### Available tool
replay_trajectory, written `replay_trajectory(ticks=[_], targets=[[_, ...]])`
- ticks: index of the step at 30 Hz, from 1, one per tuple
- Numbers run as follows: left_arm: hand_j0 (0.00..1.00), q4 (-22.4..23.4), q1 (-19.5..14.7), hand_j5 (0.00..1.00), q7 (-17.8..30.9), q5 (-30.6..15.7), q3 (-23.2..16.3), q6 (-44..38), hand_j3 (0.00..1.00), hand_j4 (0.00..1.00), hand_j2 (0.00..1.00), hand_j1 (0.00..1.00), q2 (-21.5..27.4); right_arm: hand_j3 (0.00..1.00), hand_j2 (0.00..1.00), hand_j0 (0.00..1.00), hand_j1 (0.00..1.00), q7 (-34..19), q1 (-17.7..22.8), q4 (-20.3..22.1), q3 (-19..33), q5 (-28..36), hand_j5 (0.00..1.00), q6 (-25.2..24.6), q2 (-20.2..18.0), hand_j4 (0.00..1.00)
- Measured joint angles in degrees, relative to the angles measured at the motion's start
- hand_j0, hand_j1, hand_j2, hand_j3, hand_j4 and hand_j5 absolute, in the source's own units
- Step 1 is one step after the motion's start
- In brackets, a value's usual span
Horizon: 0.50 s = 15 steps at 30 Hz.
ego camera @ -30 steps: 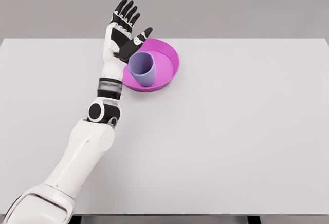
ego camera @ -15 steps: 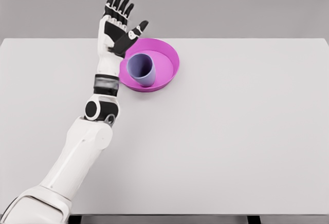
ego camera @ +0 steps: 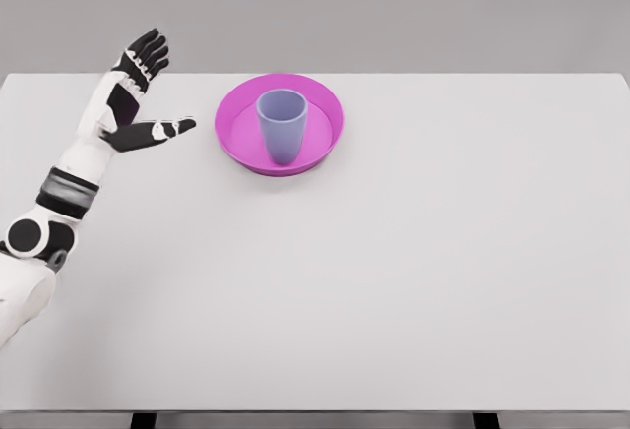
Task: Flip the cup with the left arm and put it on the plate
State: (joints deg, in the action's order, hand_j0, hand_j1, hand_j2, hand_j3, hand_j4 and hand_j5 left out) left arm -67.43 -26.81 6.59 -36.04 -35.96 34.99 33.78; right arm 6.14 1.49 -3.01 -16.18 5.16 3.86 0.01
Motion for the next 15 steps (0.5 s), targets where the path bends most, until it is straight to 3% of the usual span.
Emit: replay_trajectory(ticks=[2, 4, 9, 15], targets=[[1.00, 0.4, -0.4, 1.00, 2.3, 5.5, -0.7, 0.0, 1.00, 1.00, 1.00, 1.00, 4.2, 1.00, 1.00, 1.00, 1.00, 0.0, 0.0, 0.0, 0.0, 0.0, 1.00, 0.0, 0.0, 1.00], [1.00, 0.3, -0.5, 1.00, 6.5, 6.9, -1.1, 0.0, 1.00, 1.00, 1.00, 1.00, 7.0, 1.00, 1.00, 1.00, 1.00, 0.0, 0.0, 0.0, 0.0, 0.0, 1.00, 0.0, 0.0, 1.00], [1.00, -5.1, -0.7, 1.00, 22.6, -2.2, -2.1, 0.1, 1.00, 1.00, 1.00, 1.00, 13.6, 1.00, 1.00, 1.00, 1.00, 0.0, 0.0, 0.0, 0.0, 0.0, 1.00, 0.0, 0.0, 1.00], [1.00, -6.1, -0.4, 1.00, 27.6, -6.9, -2.5, 0.1, 1.00, 1.00, 1.00, 1.00, 18.7, 1.00, 1.00, 1.00, 1.00, 0.0, 0.0, 0.0, 0.0, 0.0, 1.00, 0.0, 0.0, 1.00]])
